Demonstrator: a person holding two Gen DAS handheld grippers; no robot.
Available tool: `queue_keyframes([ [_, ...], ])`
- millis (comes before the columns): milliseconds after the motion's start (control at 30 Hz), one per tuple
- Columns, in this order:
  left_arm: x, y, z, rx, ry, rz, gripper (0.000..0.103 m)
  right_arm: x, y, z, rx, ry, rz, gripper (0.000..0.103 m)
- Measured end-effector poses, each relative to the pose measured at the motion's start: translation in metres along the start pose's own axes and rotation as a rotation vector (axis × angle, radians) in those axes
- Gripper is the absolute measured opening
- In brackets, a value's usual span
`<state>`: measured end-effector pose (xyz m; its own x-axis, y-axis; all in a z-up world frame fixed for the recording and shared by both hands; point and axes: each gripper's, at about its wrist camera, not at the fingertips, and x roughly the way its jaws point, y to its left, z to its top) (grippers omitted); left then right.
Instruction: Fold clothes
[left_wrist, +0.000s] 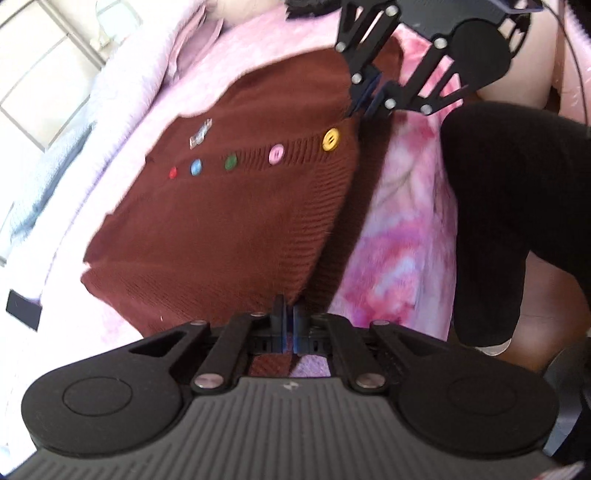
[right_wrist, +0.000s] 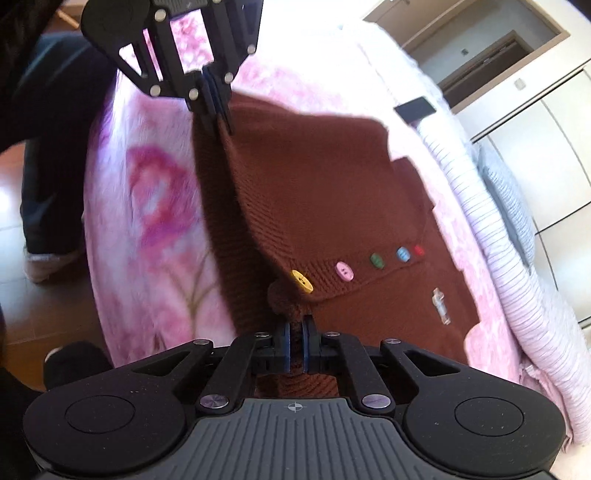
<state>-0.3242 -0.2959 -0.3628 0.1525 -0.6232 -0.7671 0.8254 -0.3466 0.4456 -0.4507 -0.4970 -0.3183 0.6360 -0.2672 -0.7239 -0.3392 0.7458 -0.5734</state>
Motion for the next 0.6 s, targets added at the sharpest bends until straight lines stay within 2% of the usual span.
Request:
queue_keyframes([
  [133, -0.012, 0.009, -0.01, -0.065, 0.005, 0.028, 0.021, -0.005, -0.003, -0.005, 0.022, -0.006, -0.034, 0.007],
  [233, -0.026, 0.015, -0.023, -0.143, 0.013, 0.058, 0.024, -0.016, -0.011, -0.016, 0.124, 0.004, -0.041, 0.026],
  [333, -0.026, 0.019, -0.036, -0.208, 0.038, 0.104, 0.024, -0.025, -0.012, -0.036, 0.215, 0.043, -0.079, 0.054],
  [500, -0.023, 0.025, -0.05, -0.313, 0.062, 0.139, 0.023, -0.035, -0.018, -0.067, 0.376, 0.107, -0.156, 0.055],
  [533, -0.024, 0.027, -0.05, -0.332, 0.055, 0.128, 0.02, -0.035, -0.022, -0.073, 0.412, 0.122, -0.164, 0.055],
  [567, -0.024, 0.032, -0.054, -0.347, 0.051, 0.112, 0.008, -0.036, -0.026, -0.079, 0.449, 0.137, -0.172, 0.055],
  [600, -0.023, 0.033, -0.055, -0.355, 0.053, 0.099, 0.003, -0.038, -0.031, -0.086, 0.491, 0.148, -0.176, 0.055],
])
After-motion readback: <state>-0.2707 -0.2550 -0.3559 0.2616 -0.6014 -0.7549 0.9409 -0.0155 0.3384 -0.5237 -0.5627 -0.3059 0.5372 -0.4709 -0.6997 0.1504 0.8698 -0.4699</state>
